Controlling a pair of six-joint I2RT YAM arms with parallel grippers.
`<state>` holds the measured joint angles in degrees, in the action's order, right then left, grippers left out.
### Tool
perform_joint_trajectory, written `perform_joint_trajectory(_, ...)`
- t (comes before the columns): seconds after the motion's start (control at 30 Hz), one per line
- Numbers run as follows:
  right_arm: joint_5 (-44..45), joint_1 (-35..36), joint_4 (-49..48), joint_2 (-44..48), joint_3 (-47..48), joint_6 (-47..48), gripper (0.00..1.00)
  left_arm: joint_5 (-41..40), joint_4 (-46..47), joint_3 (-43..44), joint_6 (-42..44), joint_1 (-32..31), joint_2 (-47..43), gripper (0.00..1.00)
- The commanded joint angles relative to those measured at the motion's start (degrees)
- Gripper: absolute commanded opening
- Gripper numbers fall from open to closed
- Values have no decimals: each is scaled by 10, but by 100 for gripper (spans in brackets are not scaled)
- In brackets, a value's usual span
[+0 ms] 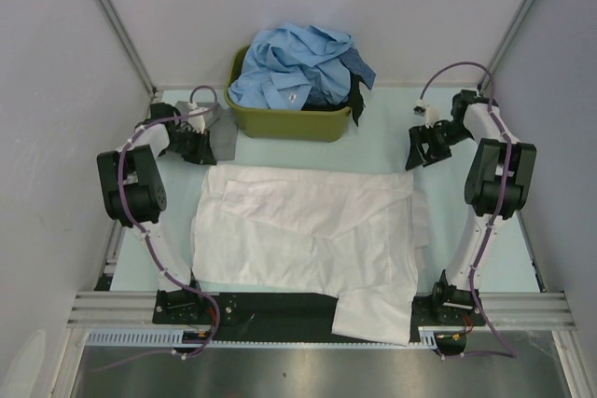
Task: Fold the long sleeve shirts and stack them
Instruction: Fold the shirt
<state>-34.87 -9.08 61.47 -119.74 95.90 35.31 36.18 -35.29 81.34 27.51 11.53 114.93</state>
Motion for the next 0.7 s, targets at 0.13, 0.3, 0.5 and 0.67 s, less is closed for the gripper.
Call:
perform_joint_trajectory(0.13,-21,68,-24,-33,35,58,87,14,-4,1,6,0,4,15)
perform_joint_trajectory(0.3,-17,86,12,-54,37,134,81,17,0,-8,2,0,-9,12)
perform_joint_trajectory(0.5,6,72,14,-46,-7,184,54,29,13,-36,2,2,-43,2)
perform_joint_trajectory(0.67,1,66,12,-35,-21,190,18,37,22,-53,4,2,-65,0)
